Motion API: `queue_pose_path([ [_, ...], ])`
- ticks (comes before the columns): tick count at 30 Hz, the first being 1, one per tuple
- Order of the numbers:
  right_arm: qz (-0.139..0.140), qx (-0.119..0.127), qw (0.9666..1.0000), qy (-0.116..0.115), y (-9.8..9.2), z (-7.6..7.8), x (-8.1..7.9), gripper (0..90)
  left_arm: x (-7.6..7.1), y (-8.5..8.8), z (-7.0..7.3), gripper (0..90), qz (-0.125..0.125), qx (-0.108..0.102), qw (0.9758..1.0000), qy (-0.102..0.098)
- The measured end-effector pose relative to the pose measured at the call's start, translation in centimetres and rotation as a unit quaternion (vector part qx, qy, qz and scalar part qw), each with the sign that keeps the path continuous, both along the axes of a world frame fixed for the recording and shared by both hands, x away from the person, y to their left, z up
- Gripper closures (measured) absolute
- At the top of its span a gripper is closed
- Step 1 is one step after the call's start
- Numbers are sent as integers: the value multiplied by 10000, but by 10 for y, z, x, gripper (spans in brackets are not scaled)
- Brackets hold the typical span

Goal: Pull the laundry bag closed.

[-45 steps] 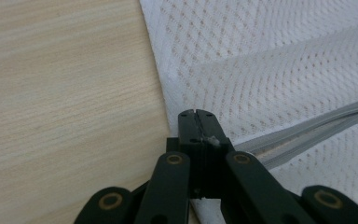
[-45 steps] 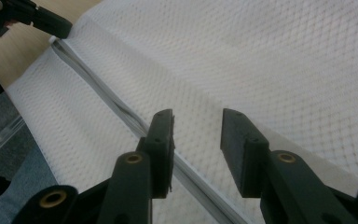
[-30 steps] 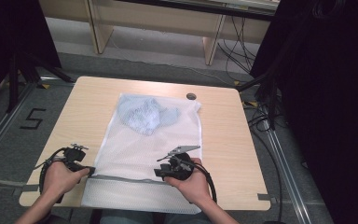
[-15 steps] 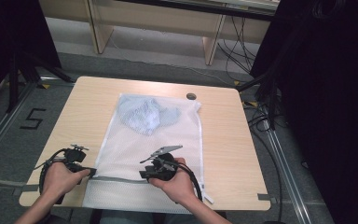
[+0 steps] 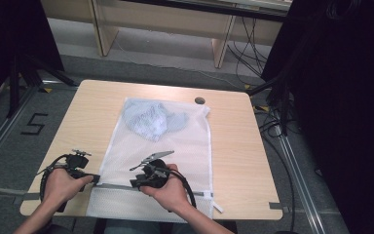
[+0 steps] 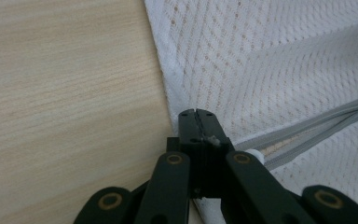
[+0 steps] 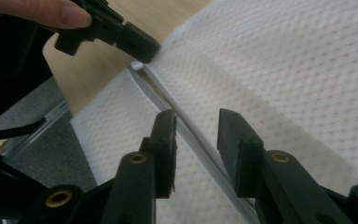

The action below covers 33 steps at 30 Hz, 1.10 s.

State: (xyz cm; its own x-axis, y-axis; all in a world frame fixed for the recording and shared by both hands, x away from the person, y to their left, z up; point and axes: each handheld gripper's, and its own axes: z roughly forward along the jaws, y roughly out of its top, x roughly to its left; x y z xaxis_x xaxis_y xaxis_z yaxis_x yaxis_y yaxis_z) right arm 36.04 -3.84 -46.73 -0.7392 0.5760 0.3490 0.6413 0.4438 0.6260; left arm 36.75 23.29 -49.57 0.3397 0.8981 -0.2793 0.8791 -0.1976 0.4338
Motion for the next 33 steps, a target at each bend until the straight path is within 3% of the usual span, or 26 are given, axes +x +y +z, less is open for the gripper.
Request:
queue_pose_path([
  [4, 88, 44, 9998, 144, 11, -3, -1, 717, 0, 2, 0, 894, -31, 11, 10000, 13],
  [6, 139, 42, 9998, 131, 17, -6, -1, 724, 0, 0, 1, 894, 115, -74, 9999, -8],
  [9, 206, 47, 9996, 160, 27, -8, 0, 727, 0, 3, 3, 895, 57, 43, 10000, -67],
  [11, 198, 74, 9995, 233, 33, -9, 0, 730, 0, 4, 0, 894, 105, -34, 9999, -11],
  [16, 256, 67, 9992, 292, 48, -10, 2, 736, 1, 3, 1, 894, 13, 28, 10000, 24],
  [25, 351, 3, 9990, 260, 69, -15, 9, 740, 0, 3, 1, 895, 88, 37, 9999, 91],
  [33, 360, -30, 9983, 468, 87, -21, 15, 743, 0, 4, 0, 895, 121, -10, 9999, 120],
])
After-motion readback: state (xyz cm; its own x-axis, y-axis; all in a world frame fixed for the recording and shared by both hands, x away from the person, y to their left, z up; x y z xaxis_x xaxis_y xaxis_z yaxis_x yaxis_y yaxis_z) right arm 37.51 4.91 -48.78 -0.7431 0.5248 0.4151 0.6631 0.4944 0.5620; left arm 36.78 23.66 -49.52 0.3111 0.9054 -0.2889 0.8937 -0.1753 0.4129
